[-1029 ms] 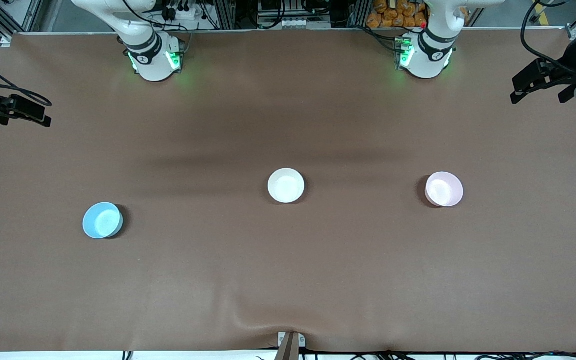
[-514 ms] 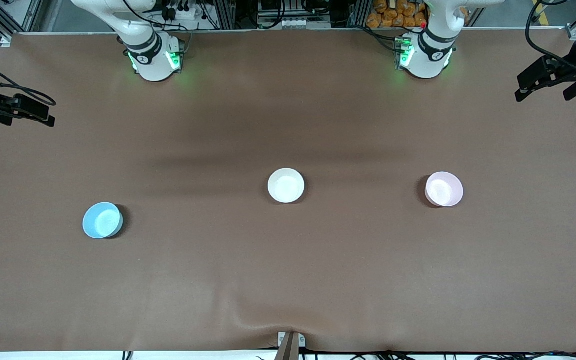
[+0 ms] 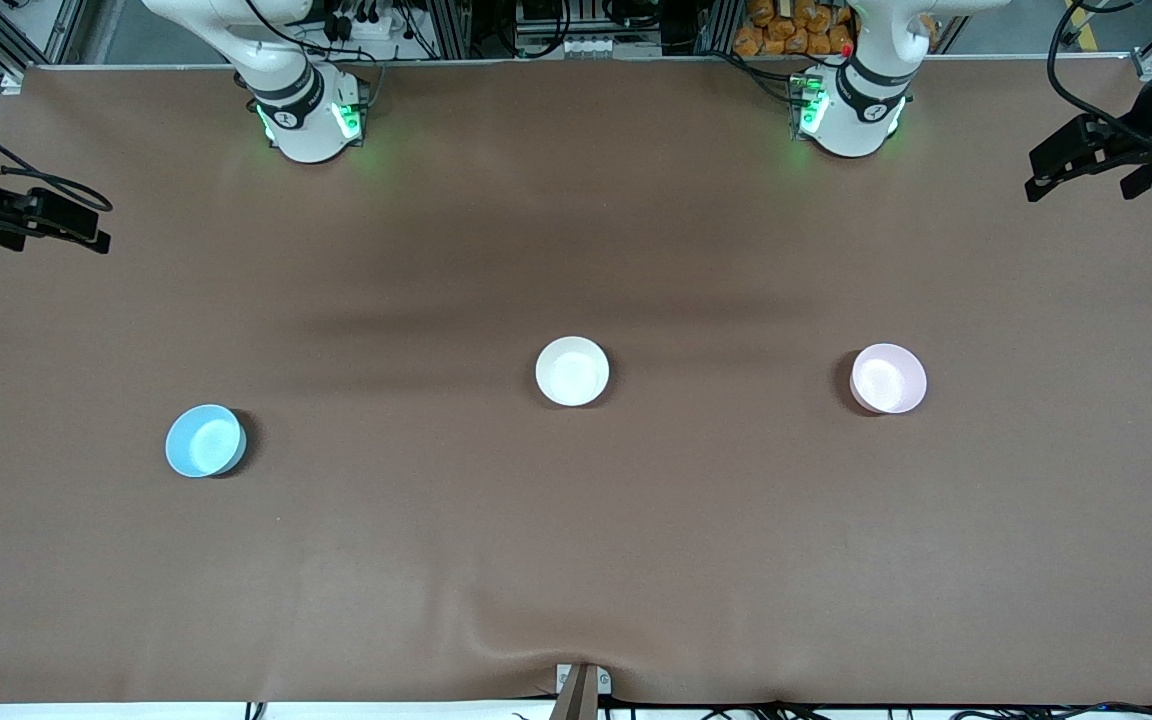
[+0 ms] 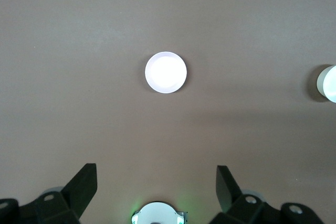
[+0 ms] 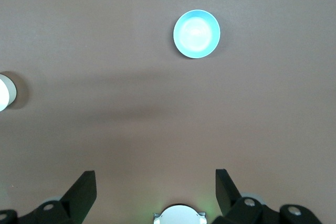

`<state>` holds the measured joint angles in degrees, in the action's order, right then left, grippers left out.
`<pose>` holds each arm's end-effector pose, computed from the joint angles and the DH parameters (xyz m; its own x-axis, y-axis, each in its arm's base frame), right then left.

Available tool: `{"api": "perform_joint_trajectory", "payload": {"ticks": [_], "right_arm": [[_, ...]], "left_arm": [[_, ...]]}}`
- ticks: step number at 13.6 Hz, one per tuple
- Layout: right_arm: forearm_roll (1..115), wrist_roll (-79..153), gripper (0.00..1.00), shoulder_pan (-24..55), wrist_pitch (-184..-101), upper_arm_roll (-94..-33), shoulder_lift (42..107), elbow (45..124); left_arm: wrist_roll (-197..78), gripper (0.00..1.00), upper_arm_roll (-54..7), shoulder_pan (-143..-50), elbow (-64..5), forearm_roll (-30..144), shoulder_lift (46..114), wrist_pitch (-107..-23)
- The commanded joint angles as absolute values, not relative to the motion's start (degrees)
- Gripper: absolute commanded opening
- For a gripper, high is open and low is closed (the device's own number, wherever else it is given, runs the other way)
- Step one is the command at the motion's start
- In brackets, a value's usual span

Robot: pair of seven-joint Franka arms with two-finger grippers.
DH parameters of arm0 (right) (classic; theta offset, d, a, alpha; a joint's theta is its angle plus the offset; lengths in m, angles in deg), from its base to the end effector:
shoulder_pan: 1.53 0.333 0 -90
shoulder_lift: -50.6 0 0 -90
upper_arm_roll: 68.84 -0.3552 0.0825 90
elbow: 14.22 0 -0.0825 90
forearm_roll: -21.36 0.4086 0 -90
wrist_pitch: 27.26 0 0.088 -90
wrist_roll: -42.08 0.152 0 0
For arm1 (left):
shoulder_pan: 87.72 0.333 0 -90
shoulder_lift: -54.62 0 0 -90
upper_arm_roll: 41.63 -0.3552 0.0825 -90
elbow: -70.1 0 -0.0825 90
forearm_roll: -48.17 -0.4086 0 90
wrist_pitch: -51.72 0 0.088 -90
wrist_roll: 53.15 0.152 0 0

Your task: Stack pink and blue bowls on white bowl

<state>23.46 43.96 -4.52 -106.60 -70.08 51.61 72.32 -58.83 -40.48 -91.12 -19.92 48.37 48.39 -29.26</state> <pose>0.5588 -0.0111 0.6237 0.9880 -0.0562 -0.1438 -0.0614 -0.9976 -0.0323 0.5195 -0.0426 0.6651 0.9986 0.0195 -0.0489 0.0193 -0.9998 -0.0036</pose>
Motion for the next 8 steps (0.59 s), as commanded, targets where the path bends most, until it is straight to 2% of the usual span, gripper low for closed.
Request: {"api": "perform_joint_trajectory", "payload": {"ticks": [1,8], "right_arm": [[24.2,44.0,1.0,-4.3,-105.7,-69.8,51.7,71.6],[24.2,44.1,1.0,-4.3,-105.7,-69.9,51.7,71.6]], "left_arm": [[-58.3,1.0,-40.1,-90.8,-18.8,47.6,49.3,-28.8],[-58.1,1.0,-40.2,-90.6,-20.4,47.7,49.3,-29.6]]}}
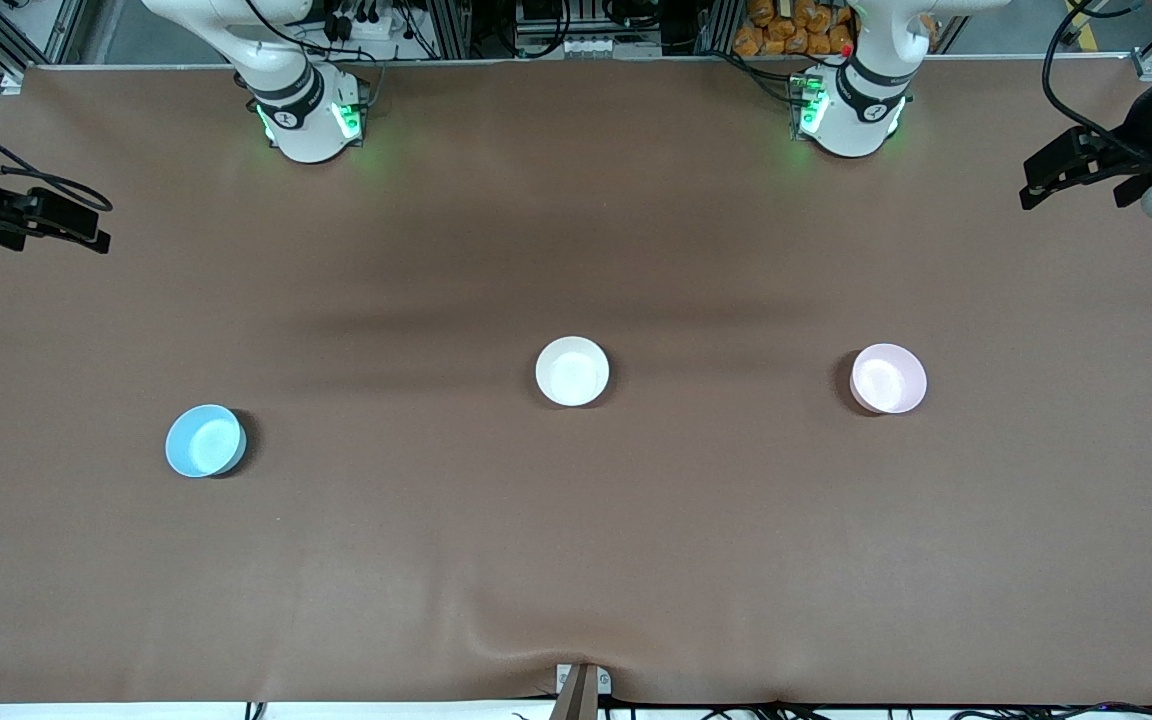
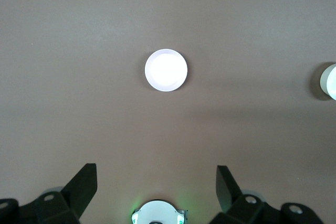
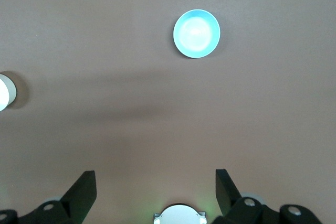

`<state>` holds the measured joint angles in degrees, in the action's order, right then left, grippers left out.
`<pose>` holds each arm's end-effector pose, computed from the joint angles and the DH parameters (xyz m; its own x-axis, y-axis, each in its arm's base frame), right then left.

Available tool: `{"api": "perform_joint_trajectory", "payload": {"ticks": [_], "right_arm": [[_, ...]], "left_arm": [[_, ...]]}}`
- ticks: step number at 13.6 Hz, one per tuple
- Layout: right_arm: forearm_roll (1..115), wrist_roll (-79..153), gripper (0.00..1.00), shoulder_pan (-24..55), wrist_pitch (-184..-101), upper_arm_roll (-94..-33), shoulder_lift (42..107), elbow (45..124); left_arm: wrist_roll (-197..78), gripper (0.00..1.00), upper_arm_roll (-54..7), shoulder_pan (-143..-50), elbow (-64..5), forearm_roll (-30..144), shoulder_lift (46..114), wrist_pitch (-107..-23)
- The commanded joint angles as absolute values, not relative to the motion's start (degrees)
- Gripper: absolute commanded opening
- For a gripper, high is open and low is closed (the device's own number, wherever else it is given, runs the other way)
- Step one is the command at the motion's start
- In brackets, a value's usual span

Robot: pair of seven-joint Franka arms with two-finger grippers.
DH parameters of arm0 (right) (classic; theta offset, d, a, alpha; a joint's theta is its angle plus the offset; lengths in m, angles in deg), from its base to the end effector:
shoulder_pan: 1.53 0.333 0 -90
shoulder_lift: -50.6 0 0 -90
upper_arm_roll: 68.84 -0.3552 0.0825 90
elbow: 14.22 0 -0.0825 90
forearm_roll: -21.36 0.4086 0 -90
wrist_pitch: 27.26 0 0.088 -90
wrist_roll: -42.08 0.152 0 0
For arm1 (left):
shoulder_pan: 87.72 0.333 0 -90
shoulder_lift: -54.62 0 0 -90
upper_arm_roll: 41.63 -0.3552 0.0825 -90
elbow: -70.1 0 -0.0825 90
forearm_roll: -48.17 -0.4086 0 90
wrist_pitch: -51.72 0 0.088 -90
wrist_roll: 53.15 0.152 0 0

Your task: Stack pink and blue bowls on white bowl

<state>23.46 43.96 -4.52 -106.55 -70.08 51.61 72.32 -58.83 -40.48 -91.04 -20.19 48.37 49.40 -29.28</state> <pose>0.5586 -0.0111 0.6236 0.9879 -0.0561 -0.1447 -0.0614 -0.9976 -0.0323 0.5251 -0.0422 0.6537 0.9973 0.0210 -0.0708 0.0207 -0.9998 -0.0054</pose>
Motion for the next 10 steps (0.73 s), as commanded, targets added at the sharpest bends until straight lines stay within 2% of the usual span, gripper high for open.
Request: {"api": "perform_joint_trajectory", "payload": {"ticks": [1,10], "right_arm": [[24.2,44.0,1.0,-4.3,-105.6,-69.9,51.7,71.6],[24.2,44.1,1.0,-3.5,-104.4,-69.8,51.6,71.6]], "left_arm": [[-58.1,1.0,-40.2,-90.5,-20.9,47.7,49.3,-30.0],[-58.0,1.0,-40.2,-90.4,-22.8,47.7,49.3,-31.7]]}}
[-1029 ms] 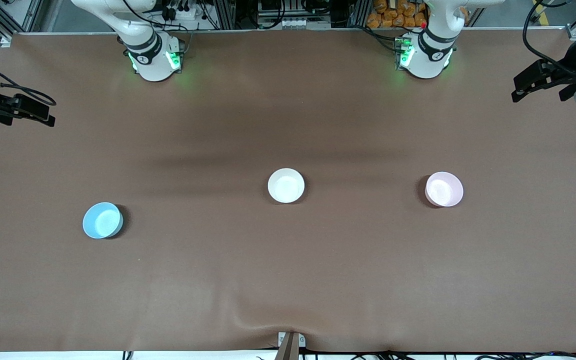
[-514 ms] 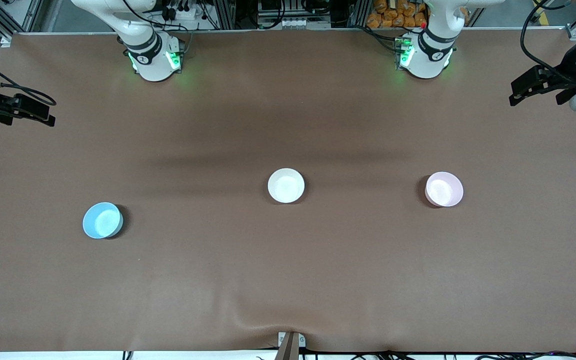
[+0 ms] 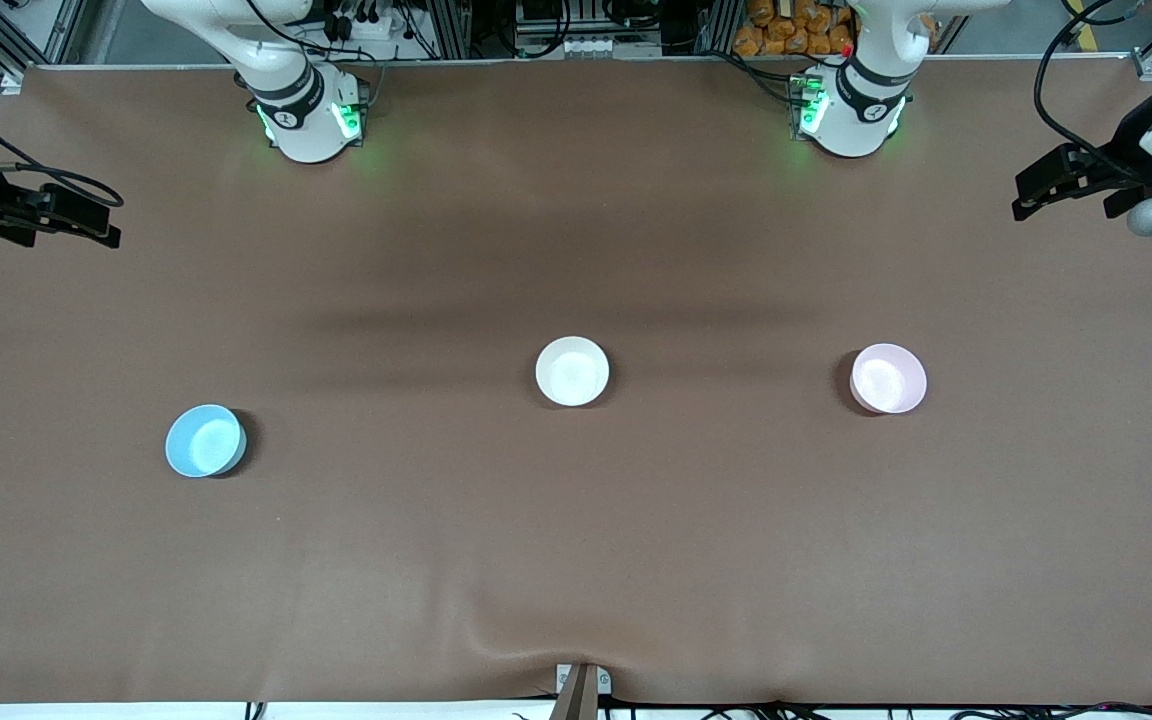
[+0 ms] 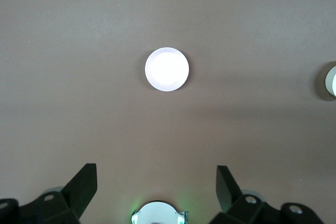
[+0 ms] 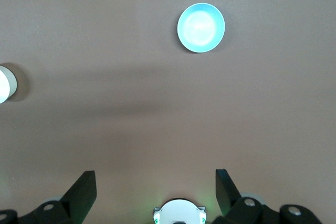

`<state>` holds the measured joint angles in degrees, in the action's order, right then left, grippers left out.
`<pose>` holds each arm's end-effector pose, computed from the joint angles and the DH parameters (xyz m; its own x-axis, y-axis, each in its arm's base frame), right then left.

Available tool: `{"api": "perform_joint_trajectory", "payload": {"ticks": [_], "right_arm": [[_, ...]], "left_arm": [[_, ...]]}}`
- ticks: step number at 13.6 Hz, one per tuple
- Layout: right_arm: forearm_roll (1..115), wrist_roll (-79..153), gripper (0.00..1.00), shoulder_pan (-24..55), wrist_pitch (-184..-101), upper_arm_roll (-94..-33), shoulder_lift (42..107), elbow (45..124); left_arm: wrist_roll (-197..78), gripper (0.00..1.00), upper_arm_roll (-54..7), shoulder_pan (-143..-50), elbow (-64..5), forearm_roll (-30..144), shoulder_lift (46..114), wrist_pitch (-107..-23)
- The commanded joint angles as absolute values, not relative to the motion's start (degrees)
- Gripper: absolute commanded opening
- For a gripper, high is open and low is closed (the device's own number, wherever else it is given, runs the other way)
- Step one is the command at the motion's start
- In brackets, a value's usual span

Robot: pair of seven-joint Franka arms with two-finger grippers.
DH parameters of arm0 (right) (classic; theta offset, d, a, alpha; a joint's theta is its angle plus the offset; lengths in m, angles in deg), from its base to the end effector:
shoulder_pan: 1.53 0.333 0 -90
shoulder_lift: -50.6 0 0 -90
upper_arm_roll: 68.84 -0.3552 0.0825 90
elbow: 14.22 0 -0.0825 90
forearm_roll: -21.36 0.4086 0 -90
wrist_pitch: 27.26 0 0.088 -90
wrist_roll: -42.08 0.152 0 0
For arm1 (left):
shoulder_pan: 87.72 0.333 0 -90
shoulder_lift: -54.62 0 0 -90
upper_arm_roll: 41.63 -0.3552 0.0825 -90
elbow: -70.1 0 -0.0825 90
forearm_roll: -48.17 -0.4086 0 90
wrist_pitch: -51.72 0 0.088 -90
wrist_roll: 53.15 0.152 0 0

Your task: Stack pink and blue bowls on white bowl

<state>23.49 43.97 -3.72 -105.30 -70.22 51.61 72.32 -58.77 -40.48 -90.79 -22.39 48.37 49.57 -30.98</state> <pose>0.5551 -0.0018 0.6223 0.9853 -0.0391 -0.1662 -0.0451 -0.9985 -0.0321 0.5290 -0.0401 0.6360 0.9963 0.0245 -0.0824 0.0240 -0.9997 -0.0064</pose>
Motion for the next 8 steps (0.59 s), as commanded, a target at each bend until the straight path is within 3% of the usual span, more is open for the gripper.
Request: {"api": "perform_joint_trajectory", "payload": {"ticks": [1,8], "right_arm": [[24.3,44.1,1.0,-3.5,-104.4,-69.8,51.7,71.9],[24.2,43.9,1.0,-3.5,-103.2,-69.7,52.0,72.9]], "left_arm": [[-58.0,1.0,-40.2,-90.4,-22.8,47.7,49.3,-31.7],[-57.9,1.0,-40.1,-89.5,-24.2,47.8,49.3,-32.2]]}}
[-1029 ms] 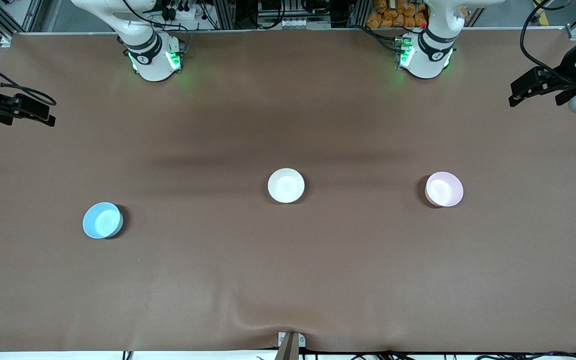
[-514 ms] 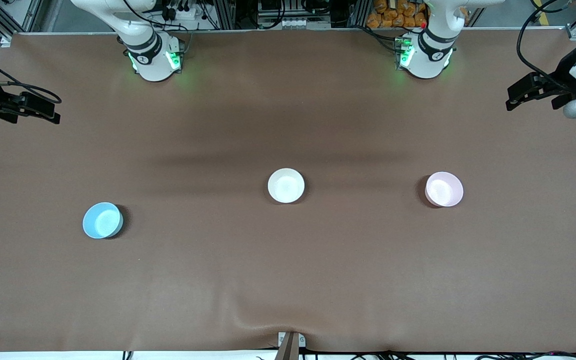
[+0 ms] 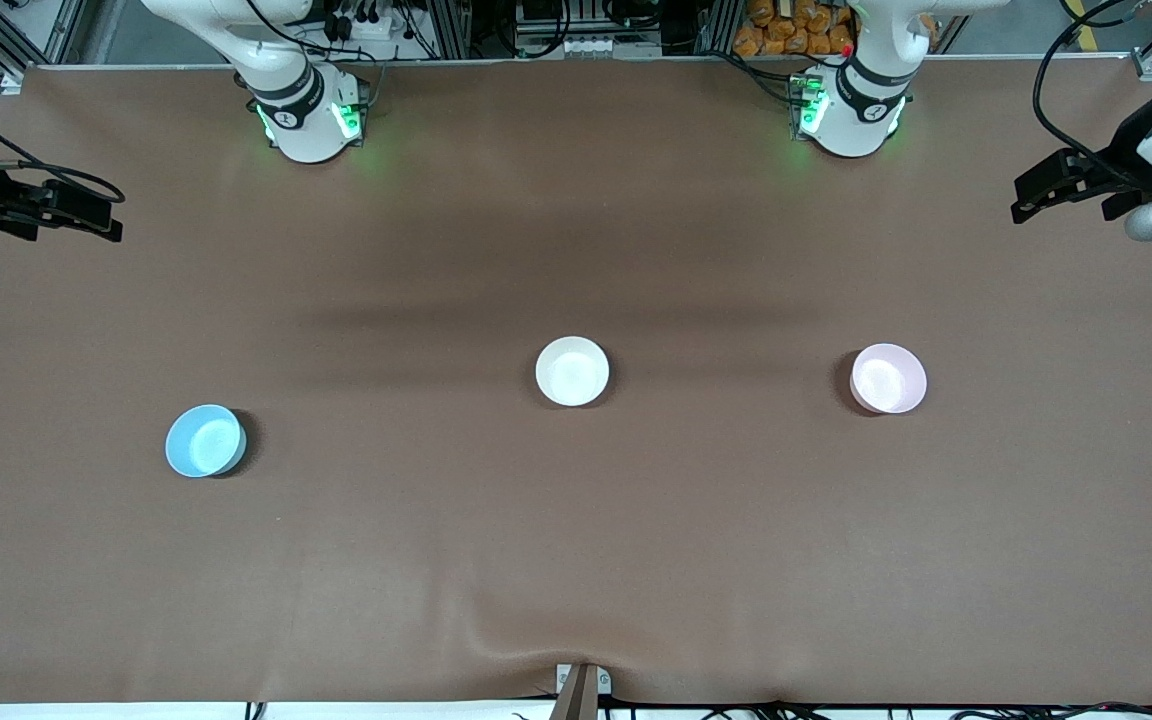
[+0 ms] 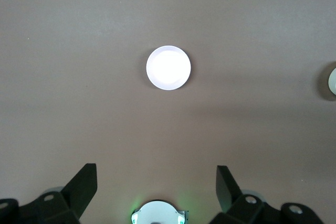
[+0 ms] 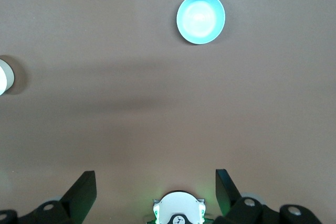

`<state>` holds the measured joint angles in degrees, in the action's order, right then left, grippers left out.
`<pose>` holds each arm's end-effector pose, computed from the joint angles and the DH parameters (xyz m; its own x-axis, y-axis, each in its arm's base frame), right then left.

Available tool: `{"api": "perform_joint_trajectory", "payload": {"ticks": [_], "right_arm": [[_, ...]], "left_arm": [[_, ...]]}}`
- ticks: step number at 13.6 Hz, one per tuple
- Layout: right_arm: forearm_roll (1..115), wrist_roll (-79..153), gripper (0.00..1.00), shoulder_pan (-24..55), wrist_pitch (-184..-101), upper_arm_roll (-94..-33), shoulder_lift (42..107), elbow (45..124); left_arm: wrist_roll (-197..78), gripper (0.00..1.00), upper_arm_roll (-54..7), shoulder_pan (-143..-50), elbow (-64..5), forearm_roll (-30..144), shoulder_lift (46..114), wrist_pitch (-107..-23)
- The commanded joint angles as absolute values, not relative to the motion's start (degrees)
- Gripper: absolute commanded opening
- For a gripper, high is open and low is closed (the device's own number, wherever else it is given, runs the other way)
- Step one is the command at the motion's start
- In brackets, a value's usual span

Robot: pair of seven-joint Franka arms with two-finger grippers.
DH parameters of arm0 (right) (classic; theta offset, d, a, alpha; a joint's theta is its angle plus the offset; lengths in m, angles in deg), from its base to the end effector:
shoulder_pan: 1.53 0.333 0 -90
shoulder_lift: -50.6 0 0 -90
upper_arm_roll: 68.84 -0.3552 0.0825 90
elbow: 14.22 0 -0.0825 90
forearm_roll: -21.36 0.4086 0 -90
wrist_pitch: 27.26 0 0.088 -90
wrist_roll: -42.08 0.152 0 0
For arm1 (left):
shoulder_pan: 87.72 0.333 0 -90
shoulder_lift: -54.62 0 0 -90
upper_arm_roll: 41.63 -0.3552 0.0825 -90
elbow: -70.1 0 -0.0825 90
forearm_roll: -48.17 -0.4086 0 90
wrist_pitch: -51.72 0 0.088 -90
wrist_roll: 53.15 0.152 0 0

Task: Stack pink and blue bowls on white bowl
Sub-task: 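Move the right gripper to the blue bowl while the left gripper reaches the pink bowl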

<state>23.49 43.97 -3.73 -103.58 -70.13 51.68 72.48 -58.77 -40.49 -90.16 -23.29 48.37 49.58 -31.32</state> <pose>0.5503 -0.0026 0.6185 0.9791 -0.0396 -0.1996 -0.0468 -0.9984 -0.0310 0.5295 -0.0342 0.6288 0.9951 0.0357 -0.0923 0.0352 -0.9994 -0.0073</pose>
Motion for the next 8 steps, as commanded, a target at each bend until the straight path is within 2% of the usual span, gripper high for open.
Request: {"api": "perform_joint_trajectory", "payload": {"ticks": [1,5,8], "right_arm": [[24.0,44.0,1.0,-3.5,-103.4,-69.6,52.4,73.8],[23.7,43.9,1.0,-4.8,-104.0,-69.5,56.6,74.8],[23.4,43.9,1.0,-5.0,-110.0,-69.5,58.8,76.8]], "left_arm": [[-57.9,1.0,-40.2,-89.3,-24.7,47.7,49.3,-32.7],[-57.9,1.0,-40.2,-89.0,-30.4,47.8,49.0,-39.4],[-57.9,1.0,-40.1,-87.4,-36.9,48.6,49.4,-48.2]]}}
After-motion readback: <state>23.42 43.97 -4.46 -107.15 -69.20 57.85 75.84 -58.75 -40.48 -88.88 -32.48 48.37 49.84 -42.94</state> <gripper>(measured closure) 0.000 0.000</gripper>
